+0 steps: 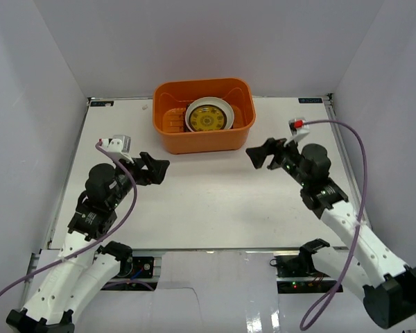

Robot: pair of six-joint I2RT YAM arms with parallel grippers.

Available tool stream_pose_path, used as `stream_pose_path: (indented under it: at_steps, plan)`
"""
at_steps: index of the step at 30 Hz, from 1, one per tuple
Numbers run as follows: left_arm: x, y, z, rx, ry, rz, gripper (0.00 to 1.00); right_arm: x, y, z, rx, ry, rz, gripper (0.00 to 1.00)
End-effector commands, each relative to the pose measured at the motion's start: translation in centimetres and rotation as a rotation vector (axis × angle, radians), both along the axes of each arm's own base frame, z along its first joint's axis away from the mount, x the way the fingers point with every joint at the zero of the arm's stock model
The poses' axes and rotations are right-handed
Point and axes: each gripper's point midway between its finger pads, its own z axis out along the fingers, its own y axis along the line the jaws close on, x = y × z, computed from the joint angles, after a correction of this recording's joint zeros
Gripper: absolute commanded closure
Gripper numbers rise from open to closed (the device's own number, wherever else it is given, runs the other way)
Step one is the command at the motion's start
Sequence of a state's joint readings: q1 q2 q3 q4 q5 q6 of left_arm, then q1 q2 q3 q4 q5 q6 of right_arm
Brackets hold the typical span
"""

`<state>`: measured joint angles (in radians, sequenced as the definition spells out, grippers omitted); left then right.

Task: Place the plates into the plastic bin on the countertop

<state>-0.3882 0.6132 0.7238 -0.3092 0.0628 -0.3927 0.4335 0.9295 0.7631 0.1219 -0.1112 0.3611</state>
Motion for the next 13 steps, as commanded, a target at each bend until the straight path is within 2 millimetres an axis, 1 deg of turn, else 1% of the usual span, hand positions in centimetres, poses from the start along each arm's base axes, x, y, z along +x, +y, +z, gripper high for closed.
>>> stream_pose_path:
  at_steps: [1, 2, 3, 4, 5, 6, 7, 8, 9, 11, 12, 13]
  plan:
    - [0.1, 0.0, 3.6, -0.024, -0.093, -0.005, 0.02, -3.1, -2.0, -1.2, -0.026, -0.061, -0.017, 0.10]
    - [0.1, 0.0, 3.8, -0.025, -0.098, -0.009, 0.02, -4.8, -3.1, -1.5, -0.036, -0.091, -0.029, 0.10]
    - [-0.1, -0.4, 4.0, -0.025, -0.101, -0.031, 0.02, -5.4, -3.8, -1.7, -0.037, -0.107, -0.049, 0.10]
    - [-0.2, -0.4, 4.1, -0.023, -0.107, -0.037, 0.02, -6.3, -5.0, -0.8, -0.020, -0.159, -0.092, 0.10]
    - [-0.4, -0.4, 4.1, -0.027, -0.112, -0.042, 0.02, -6.7, -5.3, -2.7, -0.034, -0.132, -0.098, 0.10]
    - [-0.5, -0.6, 4.1, -0.034, -0.114, -0.049, 0.02, -6.7, -6.2, -3.2, -0.034, -0.136, -0.144, 0.10]
    - [-0.5, -0.6, 3.8, -0.034, -0.111, -0.049, 0.02, -7.0, -6.4, -4.3, -0.044, -0.114, -0.145, 0.10]
    - [-0.5, -0.5, 3.4, -0.032, -0.103, -0.044, 0.02, -7.4, -6.5, -4.5, -0.031, -0.124, -0.143, 0.10]
    - [-0.5, -0.5, 3.1, -0.035, -0.100, -0.045, 0.02, -7.5, -6.2, -5.8, -0.032, -0.108, -0.125, 0.10]
    - [-0.6, -0.6, 2.5, -0.046, -0.088, -0.045, 0.02, -7.5, -5.9, -6.4, -0.025, -0.086, -0.113, 0.10]
    - [-0.5, -0.7, 2.4, -0.050, -0.085, -0.045, 0.02, -7.8, -5.3, -5.3, -0.011, -0.098, -0.077, 0.10]
    - [-0.3, -0.6, 2.8, -0.061, -0.088, -0.035, 0.02, -7.7, -5.2, -4.7, -0.015, -0.094, -0.074, 0.10]
